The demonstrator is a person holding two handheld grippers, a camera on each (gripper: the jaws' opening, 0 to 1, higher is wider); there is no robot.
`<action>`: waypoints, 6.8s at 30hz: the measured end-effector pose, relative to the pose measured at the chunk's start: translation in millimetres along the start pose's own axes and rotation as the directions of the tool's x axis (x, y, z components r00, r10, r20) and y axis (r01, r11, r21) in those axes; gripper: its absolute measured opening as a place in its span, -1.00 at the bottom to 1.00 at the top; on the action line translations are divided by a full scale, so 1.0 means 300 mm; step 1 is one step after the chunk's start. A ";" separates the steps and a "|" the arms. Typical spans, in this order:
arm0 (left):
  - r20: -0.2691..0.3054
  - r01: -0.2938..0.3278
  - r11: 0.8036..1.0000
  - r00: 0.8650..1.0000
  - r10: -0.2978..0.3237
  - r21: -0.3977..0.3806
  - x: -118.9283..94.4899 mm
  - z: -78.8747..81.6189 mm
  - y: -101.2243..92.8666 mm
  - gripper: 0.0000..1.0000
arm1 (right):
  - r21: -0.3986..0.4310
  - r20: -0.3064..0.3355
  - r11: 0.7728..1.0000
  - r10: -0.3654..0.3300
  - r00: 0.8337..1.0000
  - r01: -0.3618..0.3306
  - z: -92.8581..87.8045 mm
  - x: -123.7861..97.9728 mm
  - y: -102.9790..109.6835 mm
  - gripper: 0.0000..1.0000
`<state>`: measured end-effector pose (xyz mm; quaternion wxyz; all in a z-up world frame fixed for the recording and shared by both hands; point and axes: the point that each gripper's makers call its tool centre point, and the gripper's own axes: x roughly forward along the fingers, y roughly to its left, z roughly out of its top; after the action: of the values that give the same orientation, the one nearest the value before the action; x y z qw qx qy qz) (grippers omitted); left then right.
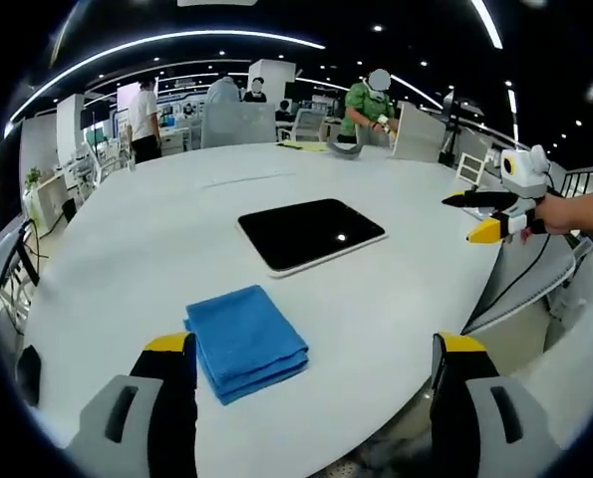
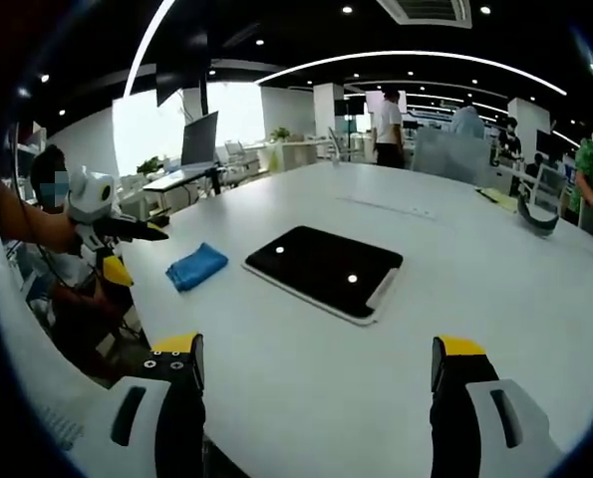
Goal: Wipe the mirror surface with the cleaning cloth until all visible marks leave the cleaned area.
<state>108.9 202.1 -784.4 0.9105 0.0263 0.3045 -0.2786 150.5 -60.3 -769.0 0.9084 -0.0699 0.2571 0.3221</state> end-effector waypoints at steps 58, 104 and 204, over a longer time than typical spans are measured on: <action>0.050 -0.061 0.998 0.997 0.063 -0.024 0.019 0.074 0.013 0.98 | 0.032 0.010 0.999 0.027 1.000 -0.027 0.022 0.028 -0.029 0.89; 0.087 -0.021 0.996 0.996 0.029 -0.088 0.072 0.091 0.103 0.96 | 0.046 0.030 0.999 0.013 0.999 -0.015 0.013 0.064 -0.058 0.89; -0.114 -0.009 1.000 0.993 0.010 0.006 0.316 0.229 0.229 -0.89 | 0.109 0.063 0.994 -0.005 0.998 -0.002 0.013 0.037 -0.063 0.88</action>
<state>244.5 198.6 -790.9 0.8929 0.0461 0.3551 -0.2731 171.3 -67.7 -772.1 0.9189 -0.0101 0.2452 0.3088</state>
